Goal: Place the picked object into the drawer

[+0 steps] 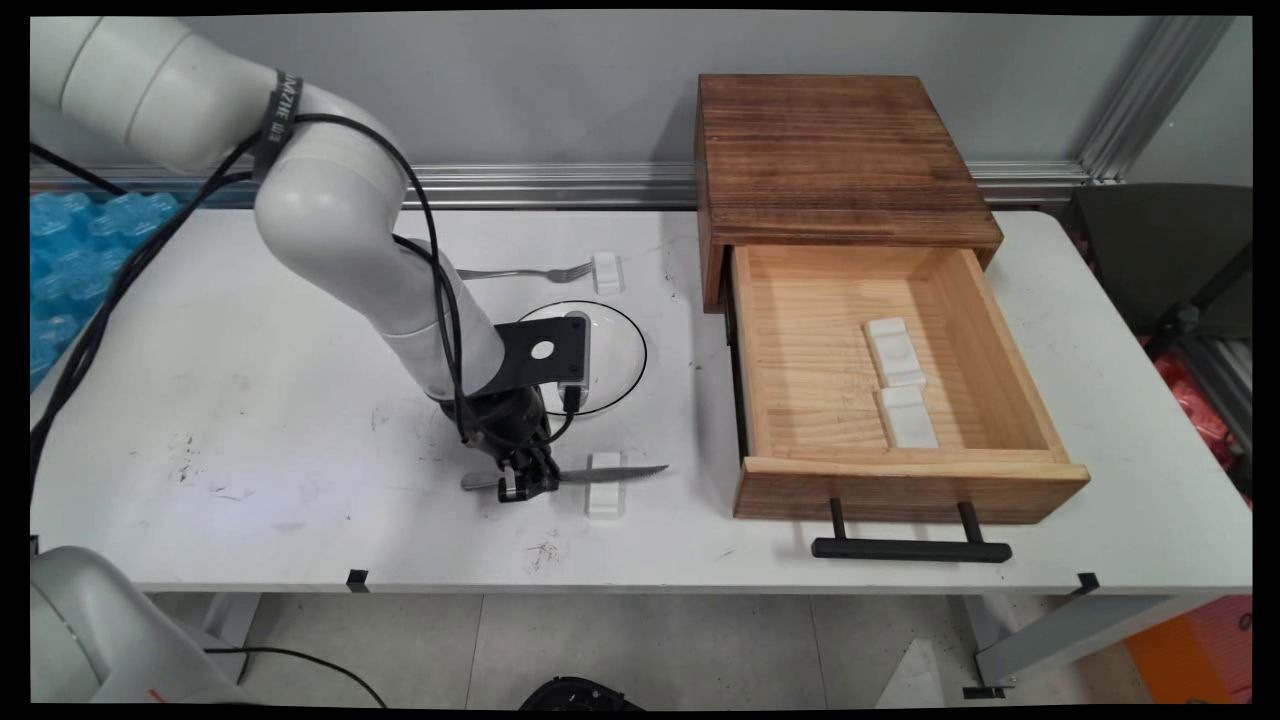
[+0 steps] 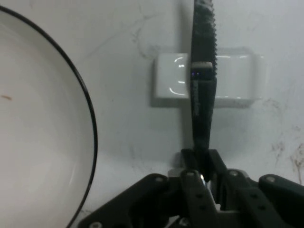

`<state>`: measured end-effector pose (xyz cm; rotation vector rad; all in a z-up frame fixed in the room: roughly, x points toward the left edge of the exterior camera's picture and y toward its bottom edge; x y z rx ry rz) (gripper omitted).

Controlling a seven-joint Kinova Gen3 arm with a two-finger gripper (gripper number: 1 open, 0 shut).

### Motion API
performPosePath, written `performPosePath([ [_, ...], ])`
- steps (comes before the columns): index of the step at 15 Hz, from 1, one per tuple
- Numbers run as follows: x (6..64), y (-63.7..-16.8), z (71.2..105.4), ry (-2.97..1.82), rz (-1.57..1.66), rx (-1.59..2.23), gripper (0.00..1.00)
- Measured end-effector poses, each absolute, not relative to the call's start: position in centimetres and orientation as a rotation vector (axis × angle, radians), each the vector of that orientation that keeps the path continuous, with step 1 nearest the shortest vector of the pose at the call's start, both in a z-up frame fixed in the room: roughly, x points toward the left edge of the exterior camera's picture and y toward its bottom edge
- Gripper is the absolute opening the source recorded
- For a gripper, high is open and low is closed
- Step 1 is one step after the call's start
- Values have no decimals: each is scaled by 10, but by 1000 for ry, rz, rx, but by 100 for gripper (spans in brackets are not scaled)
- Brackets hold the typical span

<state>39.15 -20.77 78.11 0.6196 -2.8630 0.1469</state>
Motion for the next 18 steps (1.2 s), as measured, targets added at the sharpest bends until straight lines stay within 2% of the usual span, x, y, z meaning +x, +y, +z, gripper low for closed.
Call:
performPosePath([
  [5, 391, -205, 787, -2864, 140, 625, 0],
  [8, 388, -204, 801, -2869, 126, 637, 0],
  [15, 373, -206, 878, -2913, 154, 665, 0],
  [16, 361, -209, 900, -2910, 163, 664, 0],
  [18, 346, -213, 920, -2897, 174, 657, 0],
])
